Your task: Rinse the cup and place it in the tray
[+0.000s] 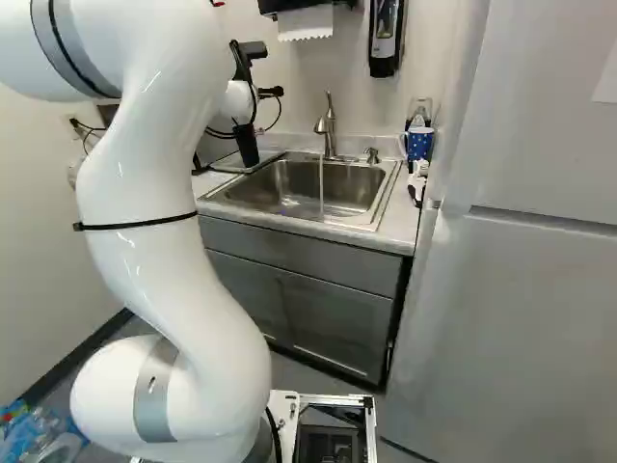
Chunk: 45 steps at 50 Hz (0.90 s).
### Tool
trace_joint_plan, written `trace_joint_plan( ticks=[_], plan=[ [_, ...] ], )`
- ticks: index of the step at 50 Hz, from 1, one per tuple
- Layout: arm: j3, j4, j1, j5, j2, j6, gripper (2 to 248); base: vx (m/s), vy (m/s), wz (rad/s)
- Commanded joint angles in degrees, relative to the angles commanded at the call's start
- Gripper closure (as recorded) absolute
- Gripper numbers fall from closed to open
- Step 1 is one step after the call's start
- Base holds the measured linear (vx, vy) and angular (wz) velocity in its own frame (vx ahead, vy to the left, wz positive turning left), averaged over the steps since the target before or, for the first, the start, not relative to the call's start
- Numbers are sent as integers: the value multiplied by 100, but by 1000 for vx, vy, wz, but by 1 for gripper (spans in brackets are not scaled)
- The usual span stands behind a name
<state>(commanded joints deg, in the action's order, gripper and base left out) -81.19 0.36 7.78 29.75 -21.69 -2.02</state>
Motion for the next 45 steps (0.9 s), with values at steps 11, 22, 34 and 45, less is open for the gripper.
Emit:
trace_joint_plan(
  ticks=[11,22,34,45],
  plan=[
    [-73,0,-136,0,48,0,3,0,0,0],
    [-177,0,-274,0,70,0,3,0,0,0],
    [-352,0,-434,0,41,0,3,0,0,0],
    [-542,0,-585,-35,-11,0,3,0,0,0]
  ],
)
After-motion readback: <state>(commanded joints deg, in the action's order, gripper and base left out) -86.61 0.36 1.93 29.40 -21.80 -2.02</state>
